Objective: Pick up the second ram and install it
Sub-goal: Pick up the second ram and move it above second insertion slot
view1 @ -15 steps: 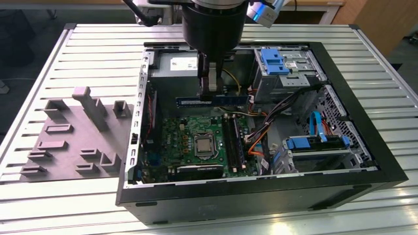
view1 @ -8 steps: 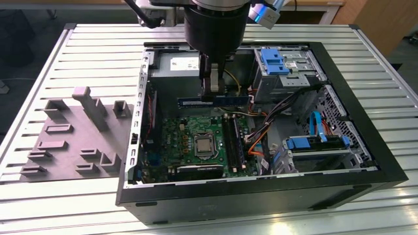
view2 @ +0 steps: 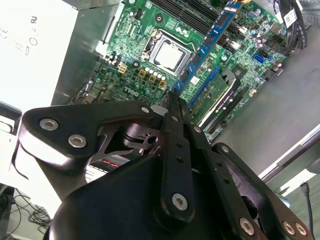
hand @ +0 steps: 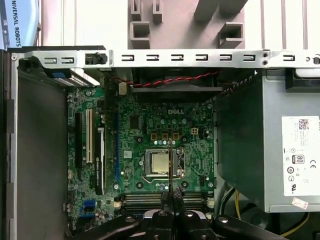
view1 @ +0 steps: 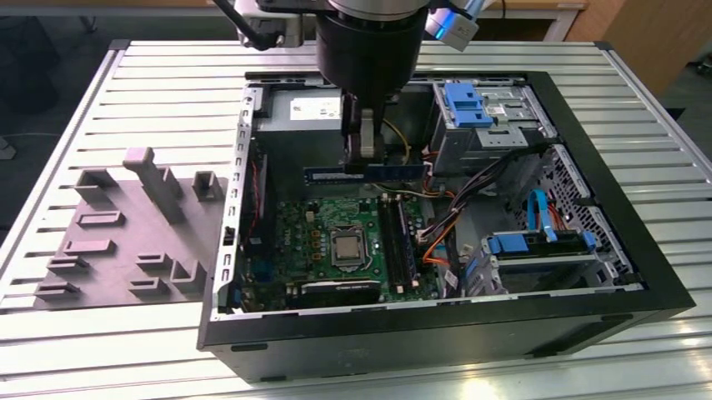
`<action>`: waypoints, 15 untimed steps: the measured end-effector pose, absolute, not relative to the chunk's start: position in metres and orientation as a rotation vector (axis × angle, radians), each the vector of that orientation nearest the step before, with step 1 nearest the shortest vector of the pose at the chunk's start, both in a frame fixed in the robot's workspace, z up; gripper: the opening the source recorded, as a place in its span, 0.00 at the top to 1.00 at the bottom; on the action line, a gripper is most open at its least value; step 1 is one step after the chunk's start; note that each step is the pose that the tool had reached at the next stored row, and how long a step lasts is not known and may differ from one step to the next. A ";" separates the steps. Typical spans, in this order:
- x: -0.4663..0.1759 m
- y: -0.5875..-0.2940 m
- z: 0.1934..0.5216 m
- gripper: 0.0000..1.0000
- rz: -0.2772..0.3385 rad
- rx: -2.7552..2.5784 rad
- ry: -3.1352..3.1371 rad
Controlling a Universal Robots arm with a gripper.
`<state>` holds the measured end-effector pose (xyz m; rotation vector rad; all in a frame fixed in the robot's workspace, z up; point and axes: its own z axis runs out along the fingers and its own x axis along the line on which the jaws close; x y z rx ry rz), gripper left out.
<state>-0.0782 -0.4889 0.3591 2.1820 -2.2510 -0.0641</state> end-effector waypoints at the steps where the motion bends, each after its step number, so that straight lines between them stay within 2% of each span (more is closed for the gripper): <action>1: -0.078 -0.489 0.359 0.88 -0.064 2.182 -2.251; 15: -0.076 -0.489 0.357 0.88 -0.064 2.182 -2.251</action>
